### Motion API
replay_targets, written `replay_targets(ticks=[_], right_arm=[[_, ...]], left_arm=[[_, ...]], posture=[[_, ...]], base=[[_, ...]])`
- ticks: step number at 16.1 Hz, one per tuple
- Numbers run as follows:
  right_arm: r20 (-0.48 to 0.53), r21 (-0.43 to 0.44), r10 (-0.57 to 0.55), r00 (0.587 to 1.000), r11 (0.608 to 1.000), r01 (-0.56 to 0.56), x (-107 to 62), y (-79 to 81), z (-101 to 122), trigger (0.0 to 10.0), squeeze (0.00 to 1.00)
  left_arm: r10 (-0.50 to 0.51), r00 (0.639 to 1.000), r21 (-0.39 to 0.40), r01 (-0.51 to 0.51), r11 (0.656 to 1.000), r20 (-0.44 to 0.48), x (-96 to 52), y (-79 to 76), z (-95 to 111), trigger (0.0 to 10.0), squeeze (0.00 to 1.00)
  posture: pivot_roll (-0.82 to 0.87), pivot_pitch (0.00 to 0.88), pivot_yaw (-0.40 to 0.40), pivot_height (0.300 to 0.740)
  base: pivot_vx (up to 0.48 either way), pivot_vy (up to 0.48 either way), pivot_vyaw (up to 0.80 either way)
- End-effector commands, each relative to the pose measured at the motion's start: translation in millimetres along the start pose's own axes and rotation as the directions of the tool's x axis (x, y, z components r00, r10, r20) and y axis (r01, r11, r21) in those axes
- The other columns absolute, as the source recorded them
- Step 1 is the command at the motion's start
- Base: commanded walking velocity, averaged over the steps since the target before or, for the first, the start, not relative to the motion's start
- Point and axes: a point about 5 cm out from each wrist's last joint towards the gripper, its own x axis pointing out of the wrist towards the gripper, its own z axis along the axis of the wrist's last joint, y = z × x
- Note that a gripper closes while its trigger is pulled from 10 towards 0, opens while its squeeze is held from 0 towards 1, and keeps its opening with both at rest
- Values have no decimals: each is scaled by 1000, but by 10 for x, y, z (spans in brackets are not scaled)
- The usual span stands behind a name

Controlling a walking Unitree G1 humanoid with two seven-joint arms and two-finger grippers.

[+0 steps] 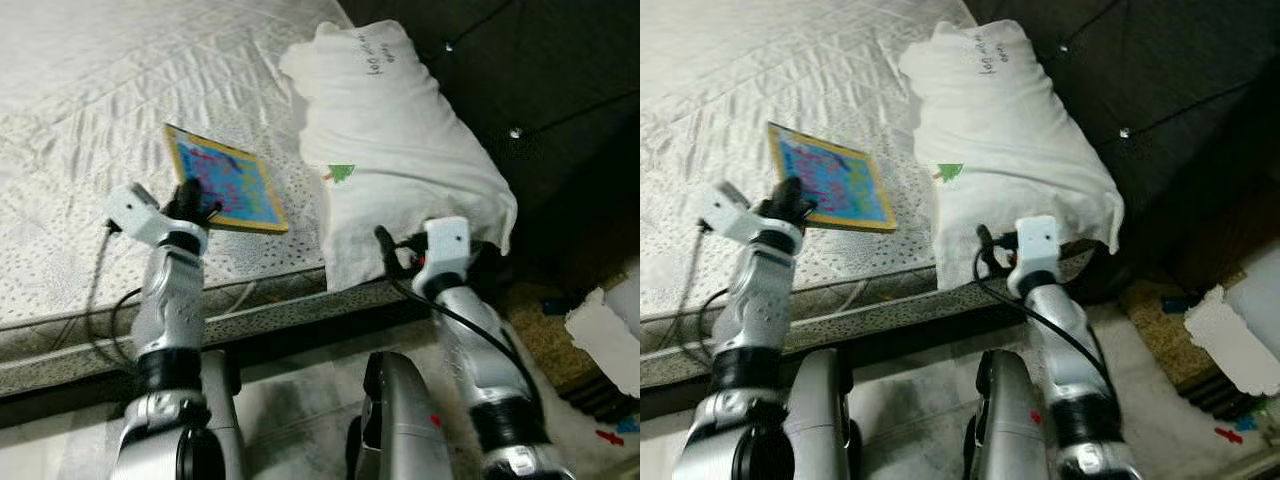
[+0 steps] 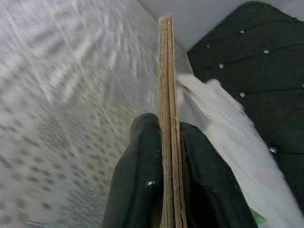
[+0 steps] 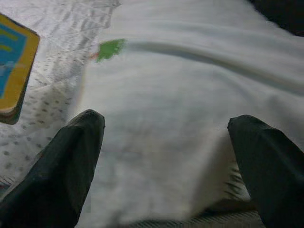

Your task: Clean up the room

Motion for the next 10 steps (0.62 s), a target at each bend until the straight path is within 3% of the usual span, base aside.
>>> replay_targets(ticks=[1, 3, 4, 7, 8, 9, 10], right_arm=[[-14, -14, -5, 1000, 1000, 4, -63, -57, -11, 10000, 0], [-28, -22, -18, 999, 1000, 18, -107, -95, -28, 10000, 0], [-26, -27, -17, 1000, 999, 17, -119, -100, -20, 10000, 0], [-35, -44, -27, 999, 999, 25, -155, -141, -15, 10000, 0], [-31, -48, -32, 999, 998, 31, -156, -154, 10, 10000, 0], [-25, -50, -37, 999, 998, 35, -149, -162, 33, 10000, 0], [-21, -51, -45, 999, 998, 44, -141, -185, 51, 10000, 0]], left_arm=[[-9, 1000, -59, 8, 998, -14, 34, -3, -50, 10000, 0], [35, 993, -127, -49, 991, -109, 44, 107, -277, 10000, 0], [46, 990, -124, -63, 990, -135, 46, 129, -356, 10000, 0], [57, 988, -102, -72, 992, -144, 68, 170, -386, 10000, 0], [71, 986, -72, -82, 994, -152, 57, 294, -381, 10000, 0], [94, 980, -83, -109, 991, -173, 46, 367, -392, 10000, 0], [60, 984, -126, -81, 989, -168, 82, 330, -372, 10000, 0]], posture=[[-31, 141, -60, 562], [-51, 139, -64, 562], [-66, 139, -66, 562], [-77, 131, -68, 562], [-84, 123, -67, 562], [-90, 121, -65, 562], [-93, 119, -65, 562]], base=[[0, 0, 0], [0, 0, 0], [0, 0, 0], [0, 0, 0], [0, 0, 0], [0, 0, 0], [0, 0, 0]])
